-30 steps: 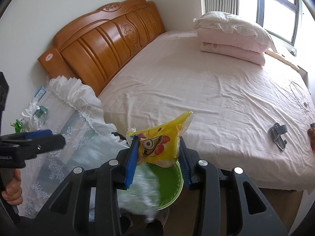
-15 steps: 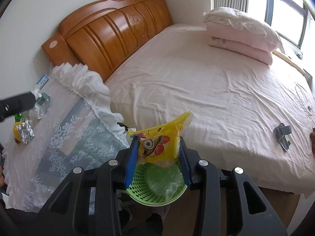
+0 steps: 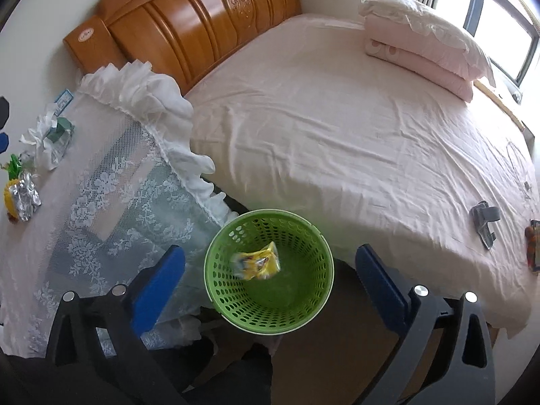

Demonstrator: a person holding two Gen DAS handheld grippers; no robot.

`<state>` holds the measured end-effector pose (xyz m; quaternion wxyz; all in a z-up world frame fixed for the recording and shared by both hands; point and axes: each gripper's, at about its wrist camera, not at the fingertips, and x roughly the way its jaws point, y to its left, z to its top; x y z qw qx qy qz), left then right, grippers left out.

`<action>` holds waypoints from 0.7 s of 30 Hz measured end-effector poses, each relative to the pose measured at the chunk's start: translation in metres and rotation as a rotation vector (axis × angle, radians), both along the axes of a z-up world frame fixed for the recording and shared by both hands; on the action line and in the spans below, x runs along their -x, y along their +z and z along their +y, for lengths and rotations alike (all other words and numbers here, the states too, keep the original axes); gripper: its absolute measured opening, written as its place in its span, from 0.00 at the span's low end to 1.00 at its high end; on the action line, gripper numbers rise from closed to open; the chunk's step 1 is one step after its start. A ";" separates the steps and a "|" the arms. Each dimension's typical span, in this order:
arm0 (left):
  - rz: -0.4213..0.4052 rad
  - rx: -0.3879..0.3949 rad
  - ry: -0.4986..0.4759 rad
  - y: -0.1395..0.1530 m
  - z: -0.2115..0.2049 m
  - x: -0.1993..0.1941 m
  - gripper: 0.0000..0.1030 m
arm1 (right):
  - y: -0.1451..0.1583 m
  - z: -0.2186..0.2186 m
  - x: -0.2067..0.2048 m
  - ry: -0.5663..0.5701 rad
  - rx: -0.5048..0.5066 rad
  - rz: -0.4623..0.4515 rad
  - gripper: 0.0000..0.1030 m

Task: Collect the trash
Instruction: 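Swing both tools back toward the trash on the bed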

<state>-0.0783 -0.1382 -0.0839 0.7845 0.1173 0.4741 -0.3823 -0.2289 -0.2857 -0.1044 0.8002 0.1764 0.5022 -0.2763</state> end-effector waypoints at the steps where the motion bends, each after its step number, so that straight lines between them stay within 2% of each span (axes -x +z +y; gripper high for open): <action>1: 0.002 0.001 0.006 0.000 0.002 -0.002 0.93 | 0.003 0.001 -0.003 0.004 0.007 -0.006 0.98; 8: -0.001 0.006 0.063 0.002 0.024 -0.015 0.93 | 0.025 0.010 -0.028 0.037 0.014 -0.055 0.98; 12: -0.019 0.015 0.121 0.007 0.050 -0.028 0.93 | 0.041 0.027 -0.055 0.100 0.014 -0.094 0.98; 17: -0.044 0.021 0.231 0.014 0.093 -0.048 0.93 | 0.050 0.054 -0.090 0.200 0.015 -0.116 0.98; 21: -0.067 0.016 0.334 0.015 0.139 -0.066 0.93 | 0.054 0.084 -0.122 0.283 -0.033 -0.148 0.98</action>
